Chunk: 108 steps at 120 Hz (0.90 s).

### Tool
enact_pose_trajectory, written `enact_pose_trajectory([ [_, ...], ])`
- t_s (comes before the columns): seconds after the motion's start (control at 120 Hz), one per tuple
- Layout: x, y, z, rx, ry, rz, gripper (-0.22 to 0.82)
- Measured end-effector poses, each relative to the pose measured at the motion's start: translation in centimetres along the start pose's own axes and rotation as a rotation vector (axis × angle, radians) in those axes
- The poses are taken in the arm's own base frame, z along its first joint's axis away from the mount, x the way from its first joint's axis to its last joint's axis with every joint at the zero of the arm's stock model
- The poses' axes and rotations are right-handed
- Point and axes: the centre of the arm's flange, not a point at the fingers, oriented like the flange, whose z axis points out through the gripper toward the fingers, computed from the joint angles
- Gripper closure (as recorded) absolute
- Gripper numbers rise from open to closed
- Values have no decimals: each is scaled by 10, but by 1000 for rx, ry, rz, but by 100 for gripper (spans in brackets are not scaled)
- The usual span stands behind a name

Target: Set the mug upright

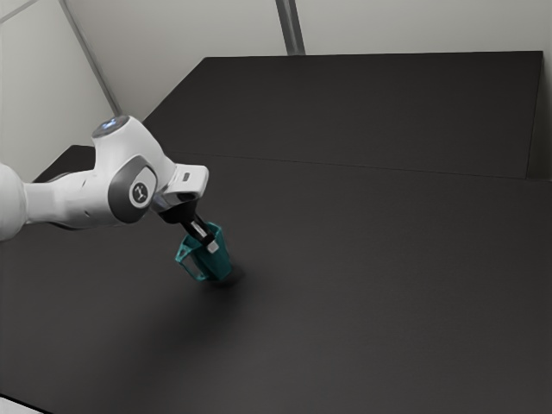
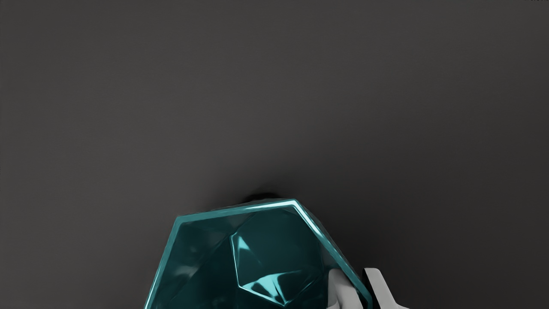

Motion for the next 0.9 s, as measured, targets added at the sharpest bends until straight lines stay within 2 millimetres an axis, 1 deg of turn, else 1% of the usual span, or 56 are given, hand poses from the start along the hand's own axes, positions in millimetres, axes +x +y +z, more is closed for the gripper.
enact_pose_trajectory([
  [0.15,-1,-3,5,-1,-12,-71,79],
  [0.308,-1,-3,6,-2,-15,-126,77],
  [0.342,-1,-2,6,-3,-15,-136,74],
  [0.367,-1,-2,6,-4,-15,-143,69],
  [0.517,2,-3,2,-9,-8,-176,37],
  [0.608,6,-3,-4,-8,4,-191,24],
  [0.675,11,-4,-16,-5,24,-197,18],
  [0.742,22,-5,-39,-2,50,-198,13],
  [0.808,42,-9,-73,3,77,-189,9],
  [0.858,59,-13,-103,16,86,-172,7],
  [0.9,69,-15,-128,26,84,-160,6],
])
